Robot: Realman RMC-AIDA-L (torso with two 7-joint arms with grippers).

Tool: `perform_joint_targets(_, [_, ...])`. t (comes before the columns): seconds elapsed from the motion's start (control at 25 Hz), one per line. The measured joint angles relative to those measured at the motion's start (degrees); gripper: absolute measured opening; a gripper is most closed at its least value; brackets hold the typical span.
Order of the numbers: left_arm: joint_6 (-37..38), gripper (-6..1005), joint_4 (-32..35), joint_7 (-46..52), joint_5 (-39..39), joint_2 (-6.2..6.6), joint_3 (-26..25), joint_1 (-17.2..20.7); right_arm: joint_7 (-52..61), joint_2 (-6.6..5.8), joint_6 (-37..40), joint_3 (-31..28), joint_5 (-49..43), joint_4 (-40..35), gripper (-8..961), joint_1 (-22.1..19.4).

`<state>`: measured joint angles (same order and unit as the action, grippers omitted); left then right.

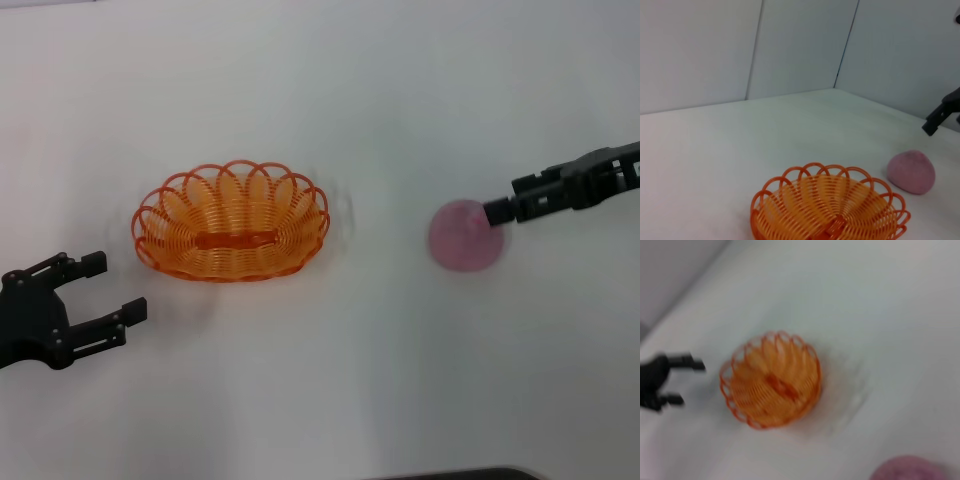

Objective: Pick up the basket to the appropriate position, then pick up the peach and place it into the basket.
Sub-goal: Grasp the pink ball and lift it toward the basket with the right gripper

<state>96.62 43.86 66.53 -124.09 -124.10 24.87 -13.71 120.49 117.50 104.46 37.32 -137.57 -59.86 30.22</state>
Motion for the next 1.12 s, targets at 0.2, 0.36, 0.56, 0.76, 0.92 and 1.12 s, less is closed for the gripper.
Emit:
perform_joint_targets(0.2, [-0.1,826,-0.4,0.0,0.0,0.05,0.2,-0.2,-1.5,0.2,-0.8,2.7,-4.7,-2.7,947,1.6])
perform_joint_targets(0.36, [-0.4,826,-0.9,0.0,0.0,0.07,0.3,-0.4,-1.7,0.44,-0.8,3.8,-10.3,-3.9,948,4.5])
perform_joint_targets(0.56, [-0.5,827,-1.0,0.0,0.0,0.08,0.4,-0.4,-1.6,1.65,-2.5,10.5,-13.6,-5.6,948,6.7])
perform_joint_targets(0.76, [-0.6,827,-1.8,0.0,0.0,0.0,0.2,-0.4,-0.3,2.36,-6.6,18.2,-15.7,-6.1,949,8.4])
perform_joint_targets(0.92, [-0.7,827,-2.3,0.0,0.0,0.01,0.0,-0.5,0.7,2.72,-9.1,23.0,-17.1,-5.9,949,8.9])
perform_joint_targets(1.12, [-0.8,827,-2.5,0.0,0.2,0.0,-0.1,-0.5,1.2,2.92,-11.0,27.5,-16.9,-5.8,948,9.0])
